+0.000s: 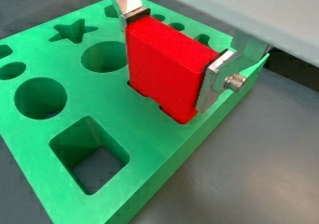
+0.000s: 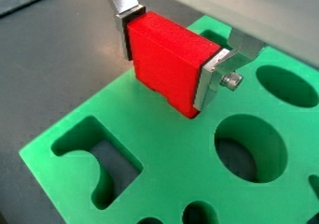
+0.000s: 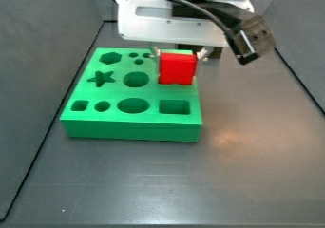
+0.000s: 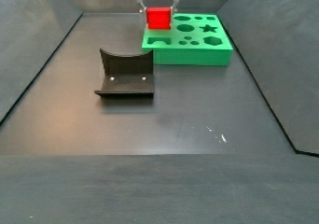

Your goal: Insert the double-square object.

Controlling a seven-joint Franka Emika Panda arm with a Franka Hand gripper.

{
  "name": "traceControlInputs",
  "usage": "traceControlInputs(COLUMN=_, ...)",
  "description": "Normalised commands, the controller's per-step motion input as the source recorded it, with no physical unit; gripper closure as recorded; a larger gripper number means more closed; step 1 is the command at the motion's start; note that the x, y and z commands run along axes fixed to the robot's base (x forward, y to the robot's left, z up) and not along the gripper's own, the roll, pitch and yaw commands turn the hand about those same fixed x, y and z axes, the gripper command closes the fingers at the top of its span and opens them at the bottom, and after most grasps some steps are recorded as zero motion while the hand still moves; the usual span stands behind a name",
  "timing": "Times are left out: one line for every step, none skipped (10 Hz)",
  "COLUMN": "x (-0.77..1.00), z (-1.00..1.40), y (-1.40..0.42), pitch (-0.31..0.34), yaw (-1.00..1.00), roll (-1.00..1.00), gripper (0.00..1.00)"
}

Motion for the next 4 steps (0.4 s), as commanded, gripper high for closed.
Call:
traceControlInputs(x=0.23, z=-0.31, y=0.03, pitch=0.026, yaw=0.02, roll=0.0, gripper=1.0)
traceControlInputs(x=0.02, z=-0.1, y=0.0, pitch=0.0, yaw=0.0, roll=-0.01, gripper=1.0)
traceControlInputs(x=0.0, z=0.0, y=0.06, pitch=0.0, yaw=0.0, roll=-0.05, gripper=1.0)
traceControlInputs(x=0.0, z=0.0, y=0.0, pitch=0.0, yaw=0.0, roll=0.0, gripper=1.0)
